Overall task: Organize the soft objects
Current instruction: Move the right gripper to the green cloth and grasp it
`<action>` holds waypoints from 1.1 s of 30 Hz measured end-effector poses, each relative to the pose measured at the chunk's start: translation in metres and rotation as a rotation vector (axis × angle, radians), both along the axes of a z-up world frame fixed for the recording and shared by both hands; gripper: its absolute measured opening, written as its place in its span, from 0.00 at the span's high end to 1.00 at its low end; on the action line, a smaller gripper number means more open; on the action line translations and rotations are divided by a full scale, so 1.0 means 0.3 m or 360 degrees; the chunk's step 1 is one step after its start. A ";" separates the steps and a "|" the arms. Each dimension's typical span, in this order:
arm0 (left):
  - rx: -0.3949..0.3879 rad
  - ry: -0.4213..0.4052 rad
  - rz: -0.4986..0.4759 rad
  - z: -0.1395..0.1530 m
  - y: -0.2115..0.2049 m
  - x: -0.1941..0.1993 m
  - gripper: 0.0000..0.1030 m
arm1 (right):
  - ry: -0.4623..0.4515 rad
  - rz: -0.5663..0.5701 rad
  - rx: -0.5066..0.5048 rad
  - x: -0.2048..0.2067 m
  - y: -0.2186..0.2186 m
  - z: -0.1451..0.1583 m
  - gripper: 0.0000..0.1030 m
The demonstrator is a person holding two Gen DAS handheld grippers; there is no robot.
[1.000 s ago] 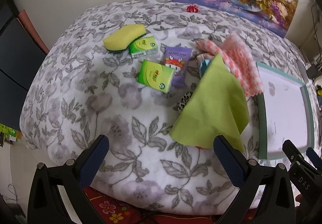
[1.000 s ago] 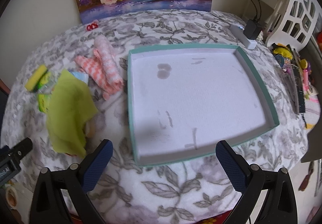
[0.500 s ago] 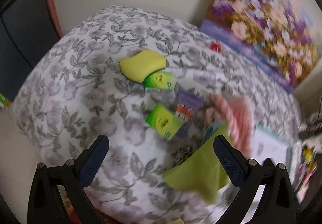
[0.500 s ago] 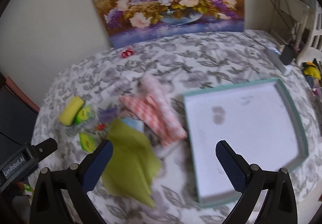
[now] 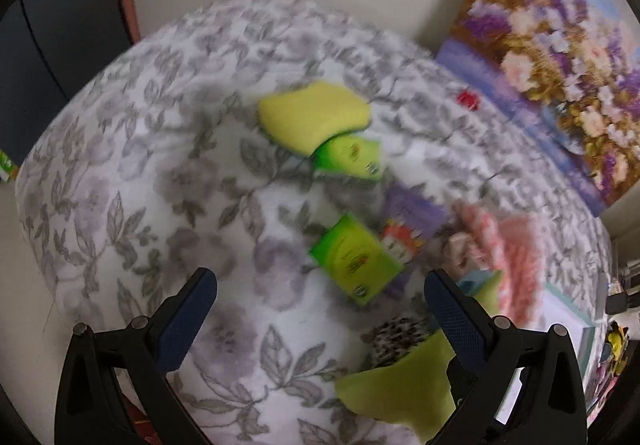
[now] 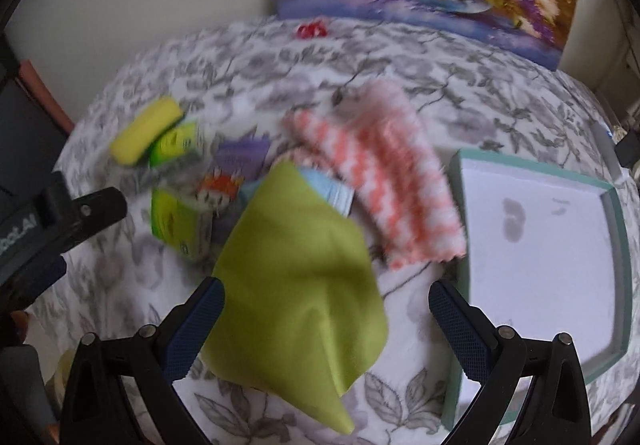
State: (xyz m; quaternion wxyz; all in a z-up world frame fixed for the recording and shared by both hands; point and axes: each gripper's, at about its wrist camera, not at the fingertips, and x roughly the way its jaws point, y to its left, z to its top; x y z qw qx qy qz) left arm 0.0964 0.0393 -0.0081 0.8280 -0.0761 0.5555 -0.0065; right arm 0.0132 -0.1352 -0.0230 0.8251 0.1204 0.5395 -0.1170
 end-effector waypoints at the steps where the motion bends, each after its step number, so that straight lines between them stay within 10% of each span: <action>1: 0.0007 0.0037 0.0001 -0.017 0.007 0.001 0.00 | 0.0016 0.0000 0.0025 -0.003 0.001 -0.015 0.00; 14: 0.0248 0.0297 0.0028 -0.189 0.005 0.006 0.00 | 0.0073 0.0076 0.0007 -0.001 0.049 -0.088 0.02; 22: 0.0150 0.0341 0.0055 -0.201 0.013 -0.006 0.00 | 0.0044 0.0007 0.0008 -0.020 0.014 -0.063 0.10; 33: 0.0117 0.0332 0.0079 -0.174 0.012 -0.001 0.00 | -0.0021 0.0018 0.0149 -0.039 0.001 -0.037 0.57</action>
